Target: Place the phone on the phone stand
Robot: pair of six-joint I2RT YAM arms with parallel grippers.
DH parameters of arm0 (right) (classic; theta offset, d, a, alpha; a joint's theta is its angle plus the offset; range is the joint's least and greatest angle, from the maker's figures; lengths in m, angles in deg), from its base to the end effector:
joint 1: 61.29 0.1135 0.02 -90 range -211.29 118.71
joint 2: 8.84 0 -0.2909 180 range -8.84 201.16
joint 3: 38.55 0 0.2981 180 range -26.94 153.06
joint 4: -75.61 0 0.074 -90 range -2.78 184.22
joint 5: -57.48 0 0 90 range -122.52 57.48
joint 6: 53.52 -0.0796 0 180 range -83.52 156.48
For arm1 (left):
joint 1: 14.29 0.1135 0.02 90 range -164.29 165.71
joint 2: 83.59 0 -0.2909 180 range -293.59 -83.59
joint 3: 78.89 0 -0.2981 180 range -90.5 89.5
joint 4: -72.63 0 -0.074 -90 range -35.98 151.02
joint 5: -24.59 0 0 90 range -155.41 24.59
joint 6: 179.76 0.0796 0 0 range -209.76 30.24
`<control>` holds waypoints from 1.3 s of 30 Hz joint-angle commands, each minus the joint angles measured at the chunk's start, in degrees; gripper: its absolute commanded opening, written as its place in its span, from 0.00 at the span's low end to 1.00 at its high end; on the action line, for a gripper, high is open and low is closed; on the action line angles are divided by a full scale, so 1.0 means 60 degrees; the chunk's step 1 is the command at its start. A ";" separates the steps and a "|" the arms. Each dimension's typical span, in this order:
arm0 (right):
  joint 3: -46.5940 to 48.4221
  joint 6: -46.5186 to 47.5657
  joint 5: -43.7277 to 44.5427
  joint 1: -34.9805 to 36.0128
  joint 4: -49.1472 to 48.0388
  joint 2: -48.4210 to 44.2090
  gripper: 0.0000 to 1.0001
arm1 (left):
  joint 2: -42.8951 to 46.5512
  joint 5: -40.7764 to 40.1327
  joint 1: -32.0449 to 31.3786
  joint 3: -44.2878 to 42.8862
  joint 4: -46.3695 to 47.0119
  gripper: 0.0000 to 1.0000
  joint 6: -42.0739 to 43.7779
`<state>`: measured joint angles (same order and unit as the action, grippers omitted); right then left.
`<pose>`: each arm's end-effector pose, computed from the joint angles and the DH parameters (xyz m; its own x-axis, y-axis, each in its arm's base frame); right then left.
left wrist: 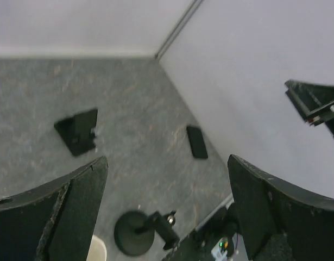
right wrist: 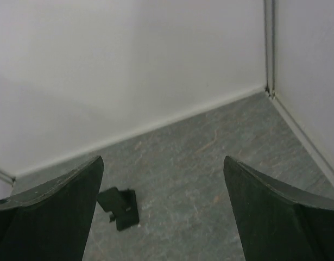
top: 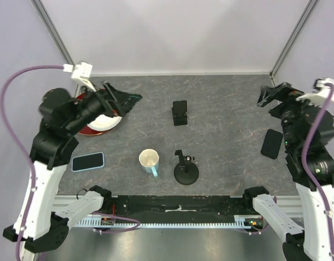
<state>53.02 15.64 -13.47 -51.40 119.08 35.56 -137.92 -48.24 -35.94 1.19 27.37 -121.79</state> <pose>0.1658 0.0025 0.5453 0.1158 0.3615 -0.9251 0.1255 0.9186 0.3747 0.1856 -0.0990 0.5636 -0.3279 -0.4150 -0.8487 0.5343 0.6594 -0.5289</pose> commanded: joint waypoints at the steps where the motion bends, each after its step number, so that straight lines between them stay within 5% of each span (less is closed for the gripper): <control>1: -0.0655 -0.0335 -0.1414 -0.0037 0.0184 0.0260 0.98 | -0.0379 0.1385 0.0034 0.0917 -0.1291 0.97 0.0811; 9: -0.3729 -0.0043 -0.7211 -0.0008 -0.0491 -0.0031 0.98 | -0.0994 0.4314 0.0034 0.3526 -0.1380 0.88 0.1764; 16: -0.6132 0.0369 -0.9487 0.0299 0.0286 -0.0910 0.98 | -0.0716 0.5211 -0.0505 0.4670 -0.0559 0.77 0.2217; 26: -0.7394 -0.1476 -0.8394 0.1718 0.0639 -0.1146 0.92 | -0.2061 0.1699 -0.3449 0.4305 -0.0924 0.65 0.3799; 32: -0.7950 -0.2809 -0.6501 0.4193 -0.0195 -0.0751 0.90 | -0.2898 -0.0601 -0.5019 0.3924 -0.0853 0.64 0.4913; 39: -0.7791 -0.4084 -0.3177 0.8234 -0.1674 0.1355 0.88 | -0.3206 -0.1075 -0.5283 0.3762 -0.0472 0.53 0.5733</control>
<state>5.00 -2.57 -46.50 -10.70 116.37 38.56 -157.02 -50.77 -67.11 26.35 21.14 -93.62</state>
